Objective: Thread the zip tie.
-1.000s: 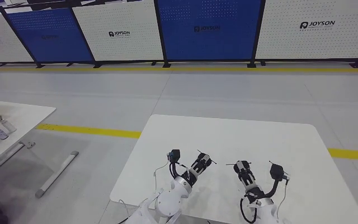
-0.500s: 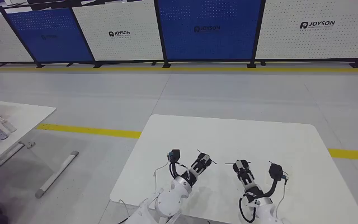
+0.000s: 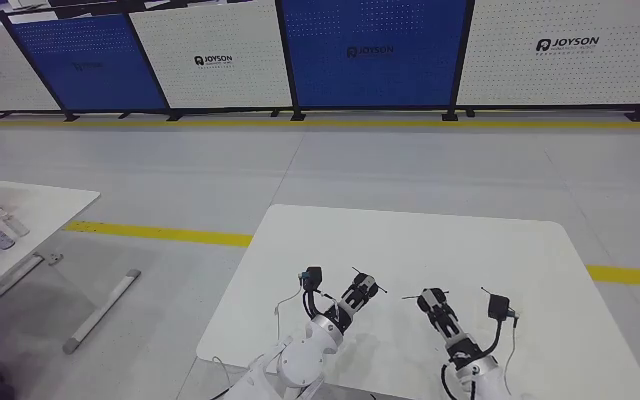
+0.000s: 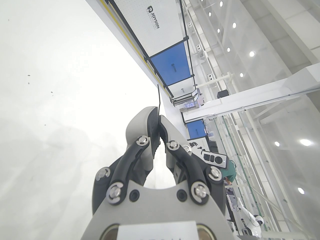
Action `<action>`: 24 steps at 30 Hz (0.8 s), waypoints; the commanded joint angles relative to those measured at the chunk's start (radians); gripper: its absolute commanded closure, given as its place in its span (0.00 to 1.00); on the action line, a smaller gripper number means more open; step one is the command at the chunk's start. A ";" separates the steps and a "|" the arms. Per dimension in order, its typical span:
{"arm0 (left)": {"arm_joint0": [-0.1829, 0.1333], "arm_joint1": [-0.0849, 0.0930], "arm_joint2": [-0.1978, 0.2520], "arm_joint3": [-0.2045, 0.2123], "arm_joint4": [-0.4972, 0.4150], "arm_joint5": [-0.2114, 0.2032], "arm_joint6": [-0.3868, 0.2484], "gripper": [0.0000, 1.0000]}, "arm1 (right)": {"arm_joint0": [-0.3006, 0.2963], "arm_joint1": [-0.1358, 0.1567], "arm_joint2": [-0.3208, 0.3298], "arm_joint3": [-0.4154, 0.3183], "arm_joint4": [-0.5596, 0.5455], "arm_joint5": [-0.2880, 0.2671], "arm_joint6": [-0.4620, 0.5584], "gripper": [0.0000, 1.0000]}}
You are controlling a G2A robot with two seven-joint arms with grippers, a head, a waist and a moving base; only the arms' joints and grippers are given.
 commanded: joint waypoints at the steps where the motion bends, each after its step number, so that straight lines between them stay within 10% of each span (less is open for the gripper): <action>1: 0.000 0.000 0.000 0.000 0.000 0.000 0.000 1.00 | 0.000 0.000 0.000 0.000 0.000 0.000 0.003 1.00; 10: 0.000 0.000 0.000 0.000 0.000 0.000 0.000 1.00 | 0.027 -0.017 -0.049 0.021 -0.049 0.065 -0.029 1.00; 18: 0.007 -0.008 0.064 0.043 0.204 -0.048 0.148 1.00 | 0.026 -0.024 -0.045 0.032 -0.033 0.041 -0.048 1.00; 24: 0.009 -0.012 0.075 0.048 0.192 -0.073 0.166 1.00 | 0.026 -0.024 -0.045 0.032 -0.033 0.041 -0.048 1.00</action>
